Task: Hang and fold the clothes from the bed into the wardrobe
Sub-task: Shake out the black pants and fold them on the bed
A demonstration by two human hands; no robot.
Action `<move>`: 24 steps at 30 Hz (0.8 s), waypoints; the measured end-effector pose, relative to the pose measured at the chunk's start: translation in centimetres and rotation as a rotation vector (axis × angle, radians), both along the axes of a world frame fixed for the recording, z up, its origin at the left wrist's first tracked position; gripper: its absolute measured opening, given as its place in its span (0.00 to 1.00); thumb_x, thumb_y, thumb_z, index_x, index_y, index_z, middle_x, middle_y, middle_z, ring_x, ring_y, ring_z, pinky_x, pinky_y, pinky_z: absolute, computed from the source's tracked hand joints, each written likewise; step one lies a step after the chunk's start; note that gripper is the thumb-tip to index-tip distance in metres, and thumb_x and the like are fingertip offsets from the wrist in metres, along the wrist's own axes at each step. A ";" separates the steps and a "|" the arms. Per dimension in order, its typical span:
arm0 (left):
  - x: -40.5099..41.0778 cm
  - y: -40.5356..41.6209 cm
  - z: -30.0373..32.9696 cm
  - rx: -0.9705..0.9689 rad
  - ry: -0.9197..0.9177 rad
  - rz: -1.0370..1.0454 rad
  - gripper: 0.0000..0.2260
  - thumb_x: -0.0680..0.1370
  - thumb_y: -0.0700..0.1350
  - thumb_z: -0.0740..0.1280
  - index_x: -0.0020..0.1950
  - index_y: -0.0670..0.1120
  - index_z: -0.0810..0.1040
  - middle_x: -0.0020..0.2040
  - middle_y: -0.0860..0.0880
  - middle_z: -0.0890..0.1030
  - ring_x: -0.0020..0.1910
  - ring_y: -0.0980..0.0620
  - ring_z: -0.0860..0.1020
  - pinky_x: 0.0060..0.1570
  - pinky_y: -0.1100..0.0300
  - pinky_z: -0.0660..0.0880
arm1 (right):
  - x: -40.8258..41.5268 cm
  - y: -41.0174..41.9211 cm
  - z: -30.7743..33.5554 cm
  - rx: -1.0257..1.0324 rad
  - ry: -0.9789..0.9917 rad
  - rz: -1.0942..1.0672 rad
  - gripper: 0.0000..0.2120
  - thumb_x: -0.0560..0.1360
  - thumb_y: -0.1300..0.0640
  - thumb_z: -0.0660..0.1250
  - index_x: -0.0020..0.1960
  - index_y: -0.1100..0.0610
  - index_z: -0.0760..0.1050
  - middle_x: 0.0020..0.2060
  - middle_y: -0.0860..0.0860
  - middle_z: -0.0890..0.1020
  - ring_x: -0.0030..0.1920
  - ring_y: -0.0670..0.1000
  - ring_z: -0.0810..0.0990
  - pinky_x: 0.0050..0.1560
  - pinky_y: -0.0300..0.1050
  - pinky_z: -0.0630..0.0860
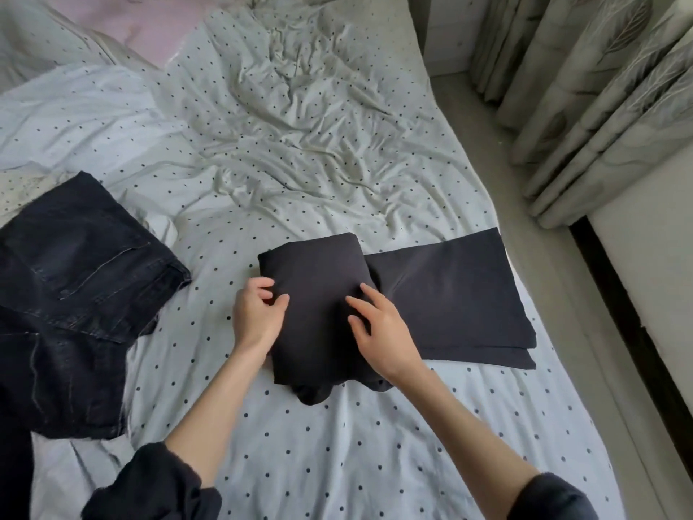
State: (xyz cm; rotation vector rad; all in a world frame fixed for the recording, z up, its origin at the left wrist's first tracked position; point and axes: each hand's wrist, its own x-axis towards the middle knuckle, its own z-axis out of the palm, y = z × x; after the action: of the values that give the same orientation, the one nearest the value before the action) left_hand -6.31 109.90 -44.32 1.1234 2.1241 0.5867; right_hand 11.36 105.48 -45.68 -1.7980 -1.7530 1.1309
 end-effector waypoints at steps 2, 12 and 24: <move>-2.0 -0.1 -0.7 -0.169 -0.150 0.092 0.23 0.73 0.48 0.72 0.65 0.44 0.69 0.60 0.47 0.74 0.57 0.48 0.75 0.56 0.55 0.72 | -0.8 0.4 -0.7 -0.055 -0.105 0.112 0.24 0.81 0.51 0.58 0.75 0.52 0.58 0.76 0.52 0.55 0.76 0.53 0.49 0.73 0.44 0.51; -0.2 0.2 0.8 -0.207 -0.388 0.026 0.19 0.73 0.44 0.72 0.60 0.47 0.68 0.54 0.51 0.77 0.50 0.52 0.77 0.48 0.57 0.74 | 0.6 2.6 -1.4 -0.271 0.142 0.135 0.28 0.77 0.49 0.64 0.75 0.45 0.59 0.76 0.51 0.56 0.76 0.52 0.54 0.73 0.44 0.54; 7.8 0.1 3.5 -0.216 -0.206 -0.358 0.35 0.68 0.56 0.73 0.69 0.48 0.62 0.62 0.49 0.70 0.56 0.52 0.73 0.58 0.57 0.71 | 7.0 1.4 -1.0 -0.353 0.569 -0.369 0.09 0.79 0.53 0.63 0.55 0.47 0.79 0.55 0.45 0.81 0.57 0.45 0.78 0.60 0.47 0.75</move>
State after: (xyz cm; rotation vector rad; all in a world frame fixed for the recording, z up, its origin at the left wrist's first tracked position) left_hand 1.51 110.02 -40.84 1.2241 1.7114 0.2836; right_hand 18.35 106.83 -46.71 -1.6551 -0.8999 1.6463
